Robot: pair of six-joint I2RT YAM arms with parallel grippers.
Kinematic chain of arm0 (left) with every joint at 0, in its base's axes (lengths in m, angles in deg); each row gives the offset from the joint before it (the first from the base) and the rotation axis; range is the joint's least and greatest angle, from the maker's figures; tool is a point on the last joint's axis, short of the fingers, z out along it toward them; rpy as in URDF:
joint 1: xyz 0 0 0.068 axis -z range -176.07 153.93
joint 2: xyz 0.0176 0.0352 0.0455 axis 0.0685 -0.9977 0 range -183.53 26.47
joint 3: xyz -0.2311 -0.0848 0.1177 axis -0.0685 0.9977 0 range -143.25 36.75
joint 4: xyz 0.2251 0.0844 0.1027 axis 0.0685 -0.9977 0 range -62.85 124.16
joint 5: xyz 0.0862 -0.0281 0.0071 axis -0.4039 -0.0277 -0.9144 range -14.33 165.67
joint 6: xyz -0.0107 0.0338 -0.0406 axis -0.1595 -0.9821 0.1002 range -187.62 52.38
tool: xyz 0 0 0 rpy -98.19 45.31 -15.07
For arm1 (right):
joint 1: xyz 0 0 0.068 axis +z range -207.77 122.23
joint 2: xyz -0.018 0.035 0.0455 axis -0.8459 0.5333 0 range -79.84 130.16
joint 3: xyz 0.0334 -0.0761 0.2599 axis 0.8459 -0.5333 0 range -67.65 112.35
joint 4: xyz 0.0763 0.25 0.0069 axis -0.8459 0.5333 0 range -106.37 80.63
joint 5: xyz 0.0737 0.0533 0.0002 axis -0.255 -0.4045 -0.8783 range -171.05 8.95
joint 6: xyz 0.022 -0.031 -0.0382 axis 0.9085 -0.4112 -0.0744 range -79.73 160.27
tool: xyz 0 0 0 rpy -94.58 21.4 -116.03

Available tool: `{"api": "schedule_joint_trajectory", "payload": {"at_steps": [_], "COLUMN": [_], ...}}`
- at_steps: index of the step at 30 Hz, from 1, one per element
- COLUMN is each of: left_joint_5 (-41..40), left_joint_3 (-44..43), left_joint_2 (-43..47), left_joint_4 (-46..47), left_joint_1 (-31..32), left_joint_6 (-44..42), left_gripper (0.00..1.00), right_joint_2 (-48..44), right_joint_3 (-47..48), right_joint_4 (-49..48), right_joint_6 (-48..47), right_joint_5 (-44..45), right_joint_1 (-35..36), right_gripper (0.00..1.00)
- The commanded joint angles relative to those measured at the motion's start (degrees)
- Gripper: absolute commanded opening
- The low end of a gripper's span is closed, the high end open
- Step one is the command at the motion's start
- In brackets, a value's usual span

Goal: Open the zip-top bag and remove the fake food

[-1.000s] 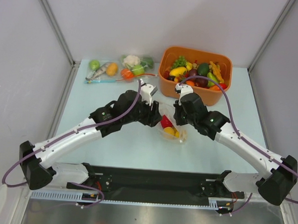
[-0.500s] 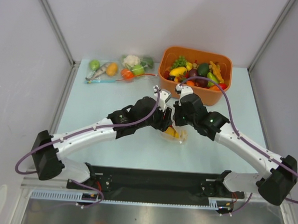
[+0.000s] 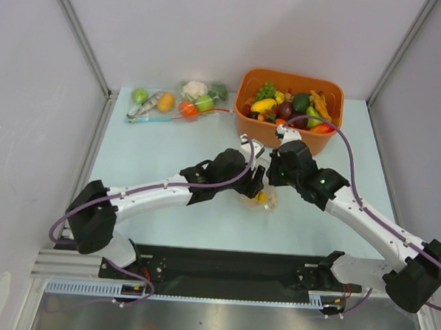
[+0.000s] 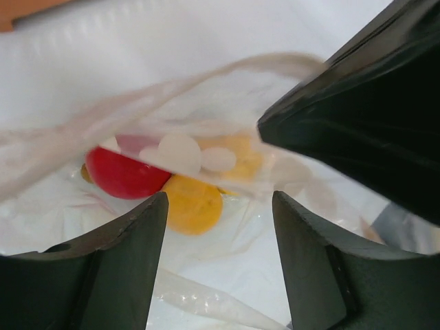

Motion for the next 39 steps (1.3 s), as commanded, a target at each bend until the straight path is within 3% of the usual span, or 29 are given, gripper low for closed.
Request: {"api": "schedule_joint_trajectory", "payload": {"at_steps": [1, 39], "left_joint_5": [1.64, -4.69], "left_joint_3": [-1.63, -12.27], "left_joint_2": [-3.72, -24.29], "left_joint_4": [2.99, -6.85], "left_joint_1": [0.09, 0.00], "left_joint_6": [-1.72, -3.04], "left_gripper": [0.68, 0.75], "right_joint_2": [-2.86, -3.30], "right_joint_3": [-0.69, -6.31], "right_joint_4": [-1.54, -5.41], "right_joint_6": [2.24, 3.56], "right_joint_5": [1.15, -6.24], "right_joint_1": [-1.66, -9.58], "right_gripper": [0.00, 0.00]}}
